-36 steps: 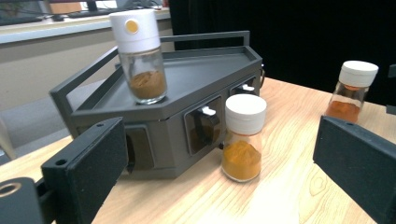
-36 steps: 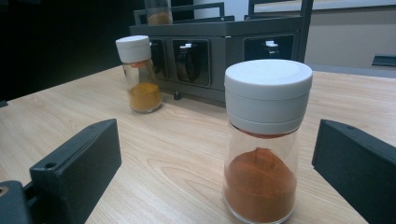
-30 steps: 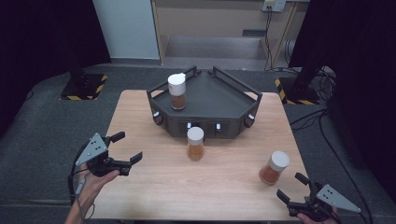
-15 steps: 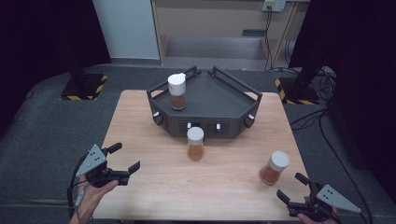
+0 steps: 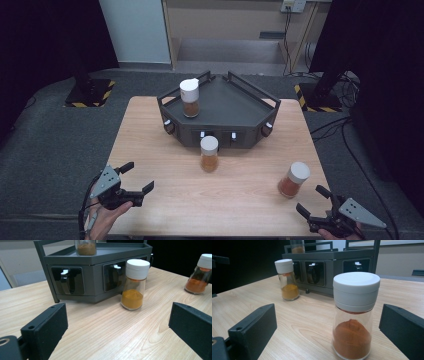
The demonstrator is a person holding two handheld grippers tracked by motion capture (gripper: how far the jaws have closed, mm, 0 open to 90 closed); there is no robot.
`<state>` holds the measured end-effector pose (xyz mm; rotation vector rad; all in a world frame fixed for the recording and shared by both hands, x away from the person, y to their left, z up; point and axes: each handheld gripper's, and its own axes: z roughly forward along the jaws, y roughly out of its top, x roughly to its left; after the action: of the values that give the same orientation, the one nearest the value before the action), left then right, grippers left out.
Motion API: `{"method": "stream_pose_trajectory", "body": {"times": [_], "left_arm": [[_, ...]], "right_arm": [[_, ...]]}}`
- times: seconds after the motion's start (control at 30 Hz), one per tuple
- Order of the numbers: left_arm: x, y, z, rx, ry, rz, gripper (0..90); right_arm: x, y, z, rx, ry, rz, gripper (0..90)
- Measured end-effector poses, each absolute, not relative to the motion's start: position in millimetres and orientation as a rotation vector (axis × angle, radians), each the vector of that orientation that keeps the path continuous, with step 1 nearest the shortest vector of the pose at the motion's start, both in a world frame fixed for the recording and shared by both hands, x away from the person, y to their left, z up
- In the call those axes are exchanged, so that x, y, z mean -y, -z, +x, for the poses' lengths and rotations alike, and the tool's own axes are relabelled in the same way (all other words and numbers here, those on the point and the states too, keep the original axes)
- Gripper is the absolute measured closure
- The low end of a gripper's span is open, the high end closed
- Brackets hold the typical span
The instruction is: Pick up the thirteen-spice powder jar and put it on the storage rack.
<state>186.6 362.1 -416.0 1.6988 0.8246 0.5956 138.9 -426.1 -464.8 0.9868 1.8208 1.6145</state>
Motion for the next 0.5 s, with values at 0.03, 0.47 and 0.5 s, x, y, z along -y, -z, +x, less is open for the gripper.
{"method": "stream_pose_trajectory", "body": {"times": [0.03,0.47,0.5], "left_arm": [[-362.0,417.5,185.3,-0.824,-0.595,1.698,0.9],[-365.4,433.0,172.8,-0.845,-0.582,1.712,0.9],[-365.8,433.6,172.1,-0.845,-0.584,1.716,0.9]], "right_arm": [[426.0,464.7,139.0,-1.821,-1.614,0.987,1.6],[426.1,464.8,138.7,-1.819,-1.618,0.984,1.6],[426.2,464.8,138.8,-1.82,-1.618,0.984,1.6]]}}
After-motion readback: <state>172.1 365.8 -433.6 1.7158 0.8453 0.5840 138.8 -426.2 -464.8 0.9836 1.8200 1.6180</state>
